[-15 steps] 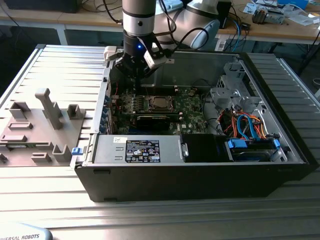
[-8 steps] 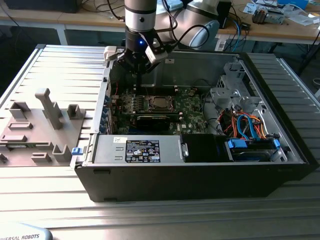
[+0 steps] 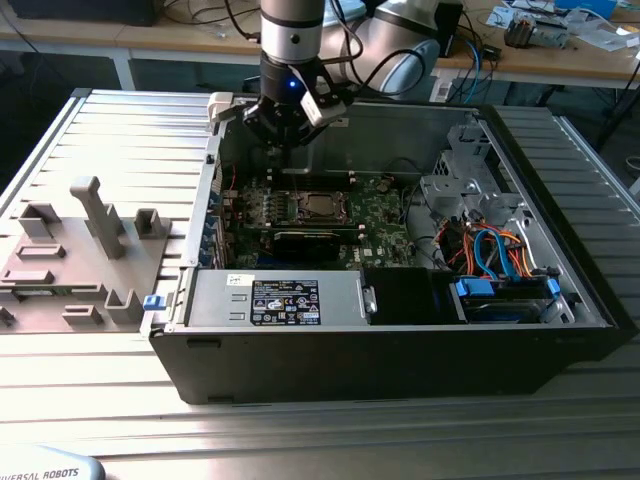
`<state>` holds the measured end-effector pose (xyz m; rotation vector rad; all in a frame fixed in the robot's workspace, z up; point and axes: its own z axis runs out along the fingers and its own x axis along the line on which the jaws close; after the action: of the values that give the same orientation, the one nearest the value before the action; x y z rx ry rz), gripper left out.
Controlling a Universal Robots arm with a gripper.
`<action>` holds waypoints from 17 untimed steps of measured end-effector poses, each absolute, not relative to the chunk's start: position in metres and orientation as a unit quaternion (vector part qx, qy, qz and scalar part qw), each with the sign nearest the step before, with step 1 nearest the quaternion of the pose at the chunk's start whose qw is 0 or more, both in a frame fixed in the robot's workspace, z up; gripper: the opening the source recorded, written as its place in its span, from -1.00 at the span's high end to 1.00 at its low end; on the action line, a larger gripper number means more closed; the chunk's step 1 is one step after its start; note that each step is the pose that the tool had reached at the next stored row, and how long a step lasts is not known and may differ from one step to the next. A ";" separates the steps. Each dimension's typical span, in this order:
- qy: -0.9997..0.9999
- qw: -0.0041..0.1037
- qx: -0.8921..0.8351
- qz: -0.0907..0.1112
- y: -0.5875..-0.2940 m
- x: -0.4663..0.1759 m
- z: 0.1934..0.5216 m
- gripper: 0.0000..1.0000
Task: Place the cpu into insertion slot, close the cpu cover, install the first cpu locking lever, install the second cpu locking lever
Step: 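Install the first cpu locking lever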
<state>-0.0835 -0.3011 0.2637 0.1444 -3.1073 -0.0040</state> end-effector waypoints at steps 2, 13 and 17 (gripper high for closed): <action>-0.999 0.016 0.046 -0.001 -0.301 -0.081 0.264 0.79; -0.999 0.016 0.046 -0.001 -0.301 -0.074 0.263 0.79; -0.999 0.016 0.046 -0.001 -0.301 -0.071 0.263 0.79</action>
<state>-0.0708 -0.3011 0.2629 0.1442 -3.1061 -0.0042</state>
